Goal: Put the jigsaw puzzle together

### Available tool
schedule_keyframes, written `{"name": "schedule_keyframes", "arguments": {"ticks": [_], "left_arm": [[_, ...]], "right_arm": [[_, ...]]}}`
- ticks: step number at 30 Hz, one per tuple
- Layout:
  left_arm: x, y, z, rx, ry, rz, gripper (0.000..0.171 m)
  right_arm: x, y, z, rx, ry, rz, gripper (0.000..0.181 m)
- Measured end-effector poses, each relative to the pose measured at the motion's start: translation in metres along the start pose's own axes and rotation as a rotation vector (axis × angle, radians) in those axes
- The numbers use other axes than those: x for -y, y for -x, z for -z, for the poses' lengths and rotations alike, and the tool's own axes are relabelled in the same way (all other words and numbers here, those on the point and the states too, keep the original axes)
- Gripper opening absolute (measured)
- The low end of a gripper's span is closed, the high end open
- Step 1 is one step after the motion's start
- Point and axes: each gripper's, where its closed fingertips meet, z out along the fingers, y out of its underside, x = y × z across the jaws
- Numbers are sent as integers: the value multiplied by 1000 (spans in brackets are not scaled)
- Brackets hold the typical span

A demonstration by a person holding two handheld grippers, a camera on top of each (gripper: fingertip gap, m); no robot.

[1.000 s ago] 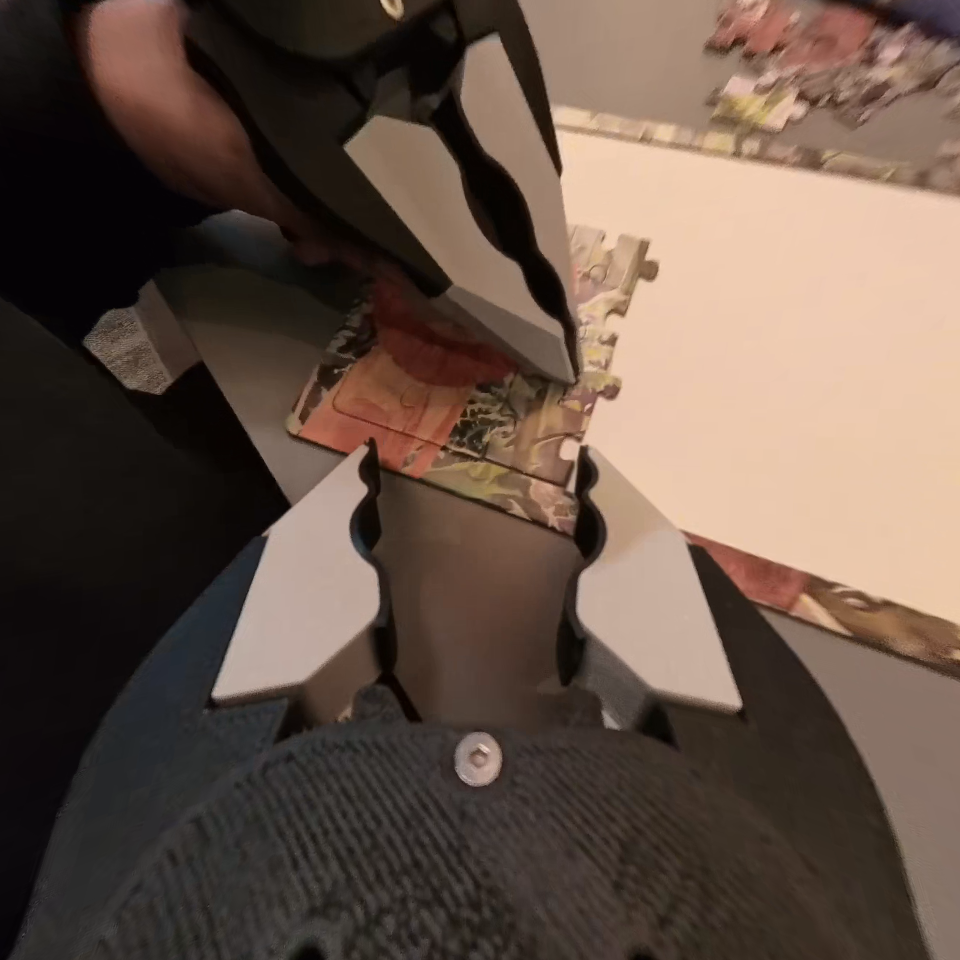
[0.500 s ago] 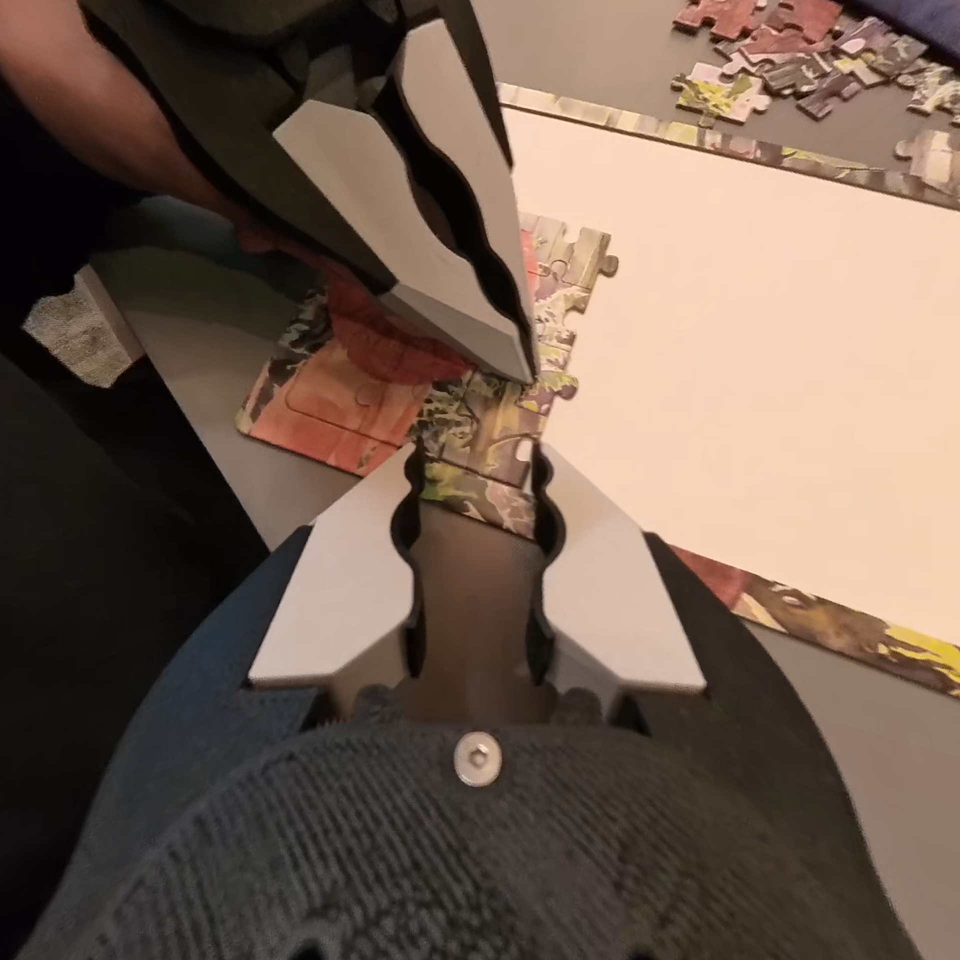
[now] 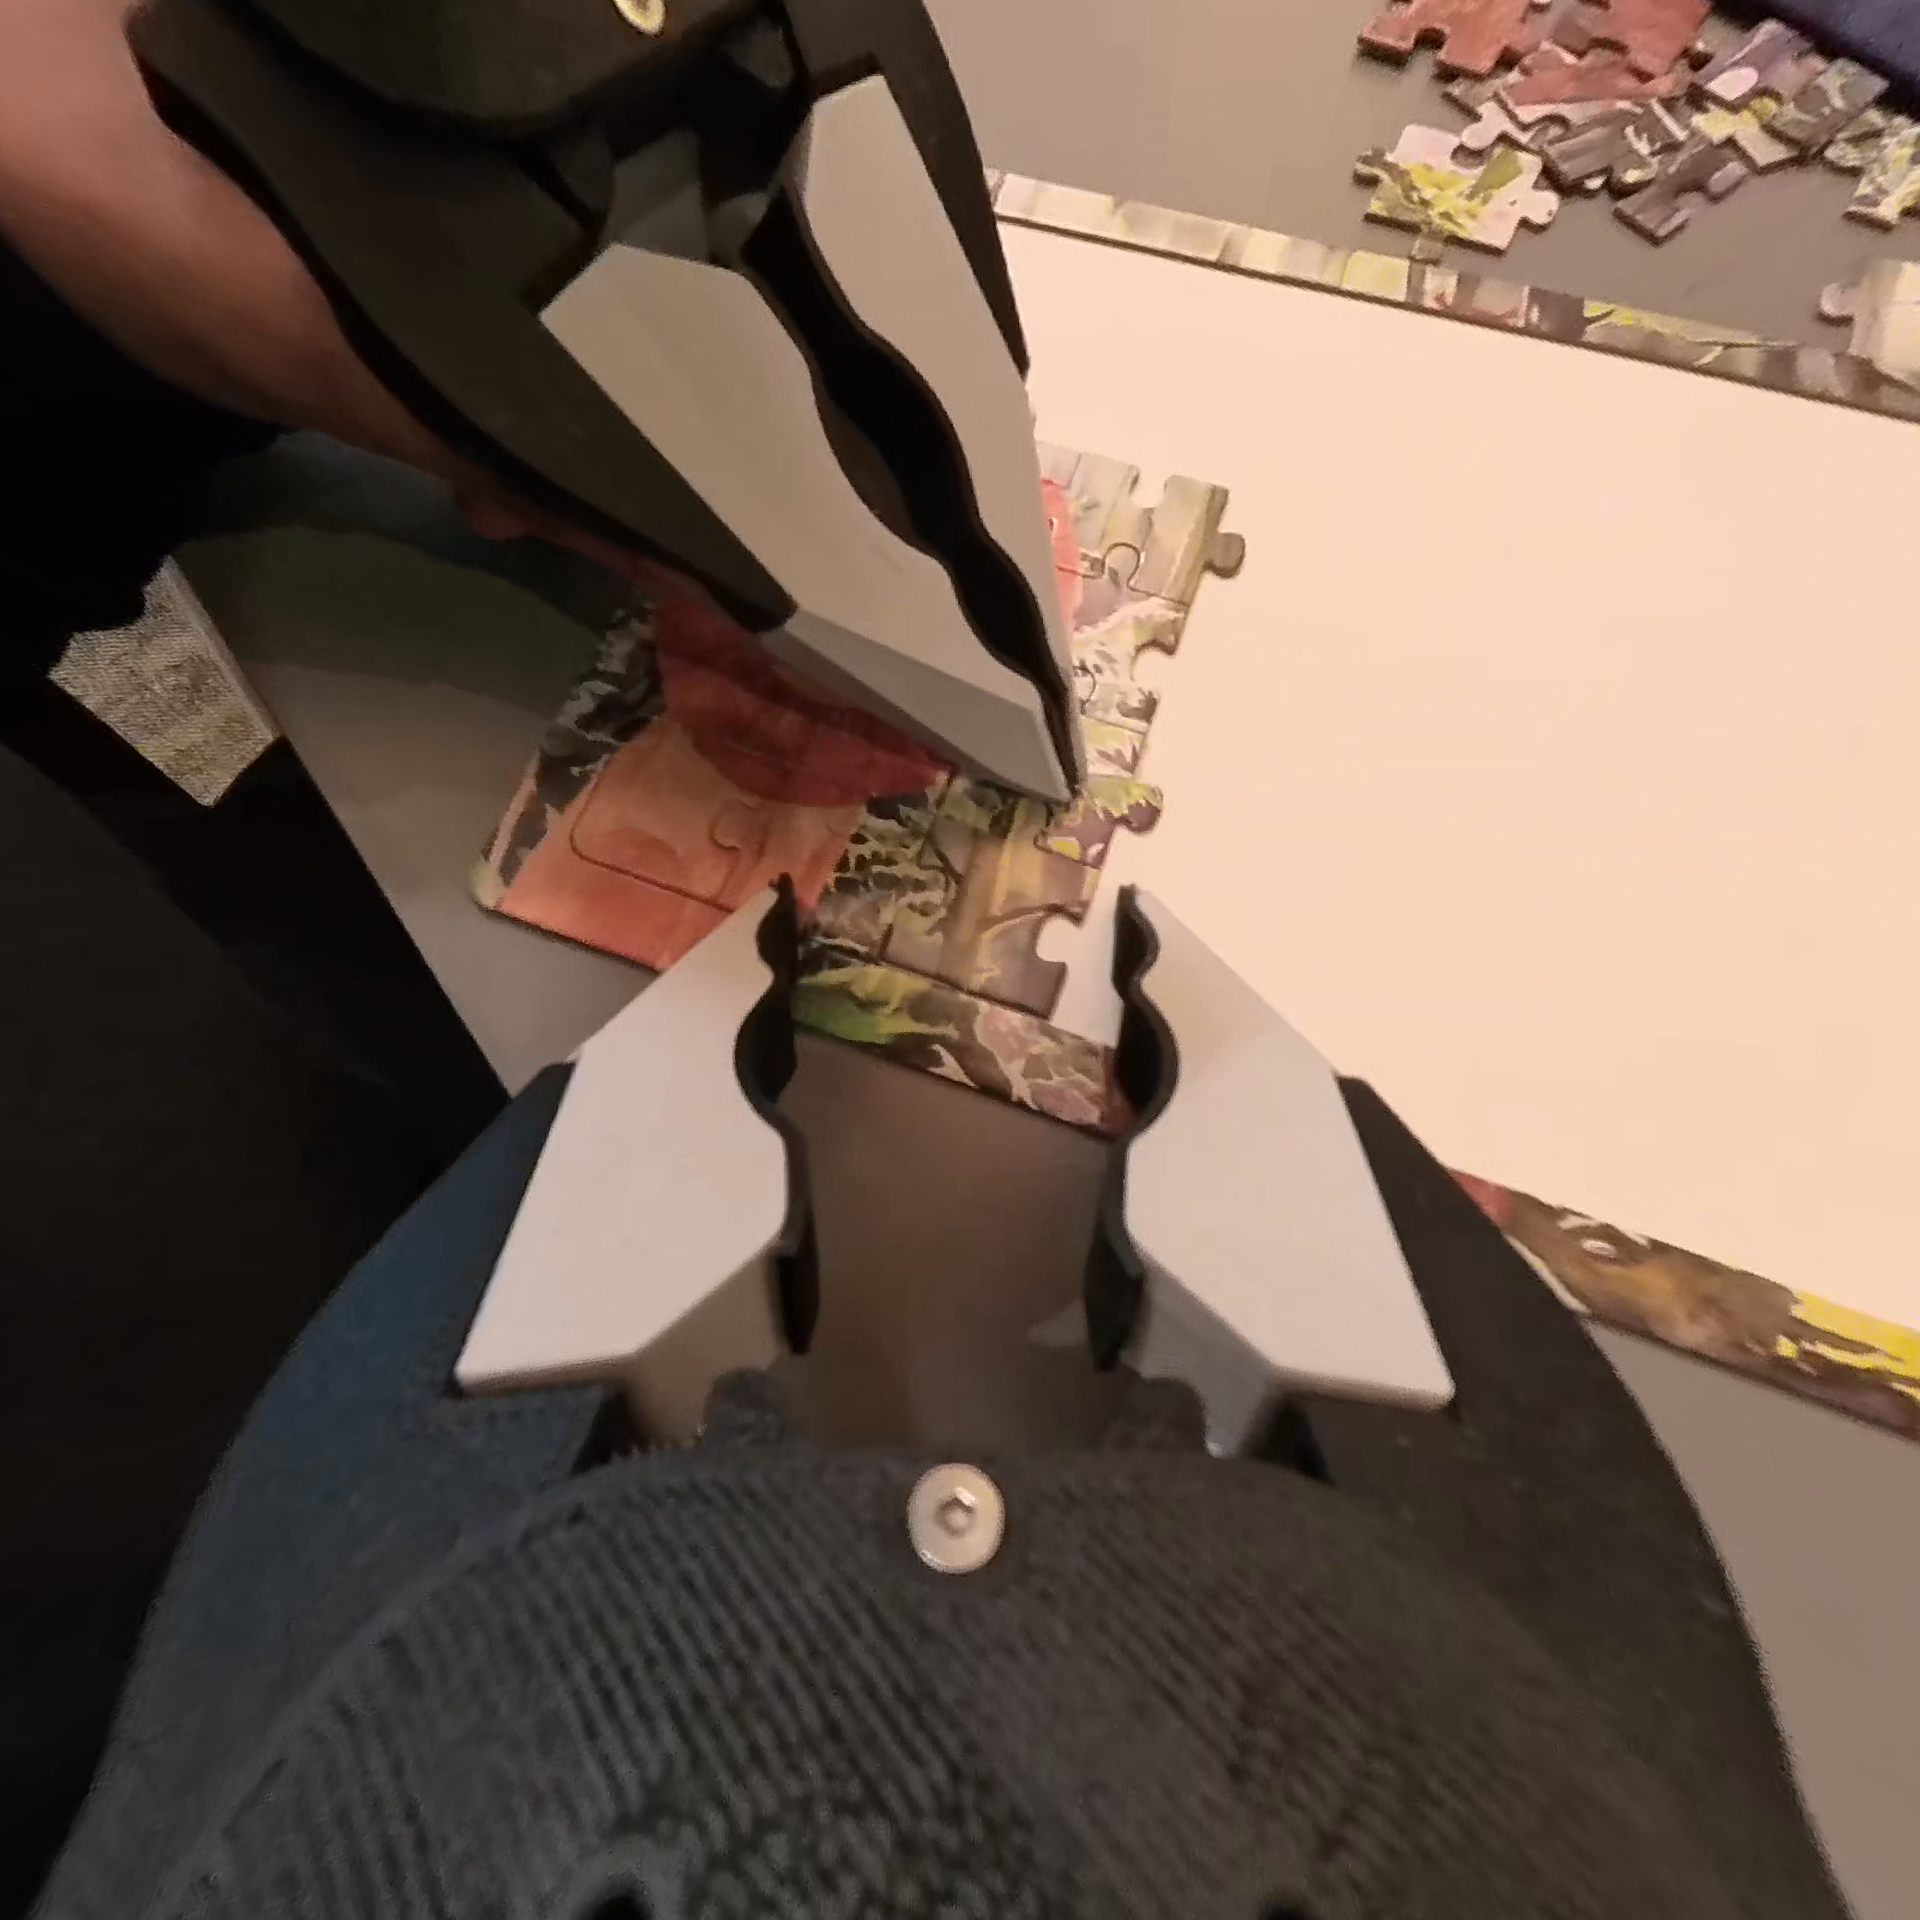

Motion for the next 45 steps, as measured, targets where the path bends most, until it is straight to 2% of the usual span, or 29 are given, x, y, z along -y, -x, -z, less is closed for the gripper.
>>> {"name": "schedule_keyframes", "arguments": {"ticks": [6, 12, 17, 23, 29, 33, 35, 40, 42, 43, 45], "left_arm": [[0, 0, 0, 7, 0, -7, 0], [0, 0, 0, 18, 1, -17, 0], [0, 0, 0, 17, 1, -13, 0], [0, 0, 0, 13, 1, -8, 0], [0, 0, 0, 6, 0, -2, 0], [0, 0, 0, -1, 0, 5, 0], [0, 0, 0, -5, 0, 10, 0], [0, 0, 0, -12, -1, 17, 0], [0, 0, 0, -12, -1, 17, 0], [0, 0, 0, -12, -1, 16, 0], [0, 0, 0, -11, -1, 15, 0]], "right_arm": [[2, 9, -2, 31, 11, -6, 66], [11, 8, 3, 147, -60, -213, 66], [14, 10, 5, 204, -83, -271, 72], [28, 7, 18, 296, -164, -369, 60], [14, -1, 12, 220, -98, -290, 67], [-1, -17, 9, 39, -31, -74, 61], [-2, -15, 7, -6, -17, 5, 60], [0, -3, 1, -3, -23, 28, 55], [0, -2, 1, 2, -23, 19, 48], [0, -1, 1, 9, -26, 20, 37], [-1, -1, 2, 25, -27, 7, 34]]}}
